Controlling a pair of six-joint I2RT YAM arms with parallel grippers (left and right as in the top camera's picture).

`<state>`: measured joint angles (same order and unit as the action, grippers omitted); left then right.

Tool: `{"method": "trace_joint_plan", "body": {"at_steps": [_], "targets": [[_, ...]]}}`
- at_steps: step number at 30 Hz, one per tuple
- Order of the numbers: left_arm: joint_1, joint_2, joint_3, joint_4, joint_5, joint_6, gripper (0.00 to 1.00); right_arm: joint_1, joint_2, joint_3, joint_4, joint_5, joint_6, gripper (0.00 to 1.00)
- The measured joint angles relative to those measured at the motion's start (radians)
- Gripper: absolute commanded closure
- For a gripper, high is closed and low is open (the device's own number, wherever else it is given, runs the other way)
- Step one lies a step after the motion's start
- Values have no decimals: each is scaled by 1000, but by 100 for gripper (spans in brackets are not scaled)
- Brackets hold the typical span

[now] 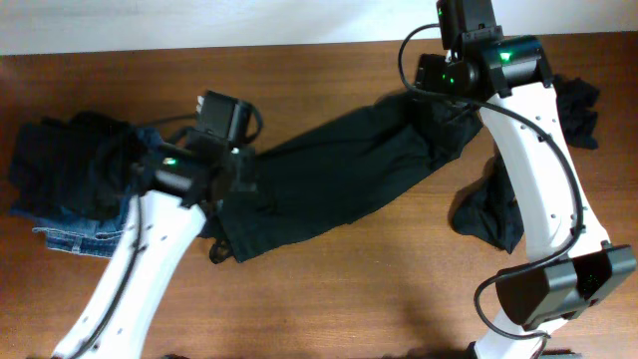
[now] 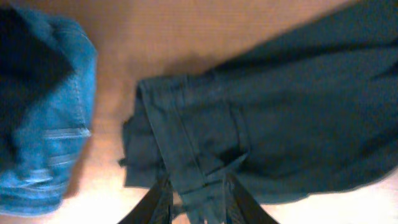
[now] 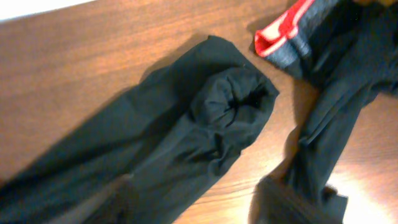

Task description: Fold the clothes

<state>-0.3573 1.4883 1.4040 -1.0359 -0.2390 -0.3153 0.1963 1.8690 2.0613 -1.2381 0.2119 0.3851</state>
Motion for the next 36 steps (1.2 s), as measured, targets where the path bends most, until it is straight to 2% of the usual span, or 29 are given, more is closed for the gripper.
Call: {"method": "trace_joint_plan", "body": {"at_steps": [2,4,6,9,19,25,31,36], "targets": [[0,43,-100,77,4,-7,87,0,0,0,-6,-11,-6,82],[0,97,-184,137,8,-14,95,0,3,0,-15,-19,-2,96],[0,151,-253,190,13,-20,99,-2,14,0,-34,-38,-5,96],[0,207,-295,234,15,-18,100,-10,55,0,-58,-79,-5,96],[0,333,-298,264,29,9,100,-26,320,-62,-55,-186,4,96],[0,355,-298,259,39,9,100,-27,455,-69,123,-216,6,96],[0,355,-296,203,48,9,100,-31,511,-69,359,-218,8,96],[0,355,-296,164,55,9,100,-47,565,-68,472,-223,10,96]]}}
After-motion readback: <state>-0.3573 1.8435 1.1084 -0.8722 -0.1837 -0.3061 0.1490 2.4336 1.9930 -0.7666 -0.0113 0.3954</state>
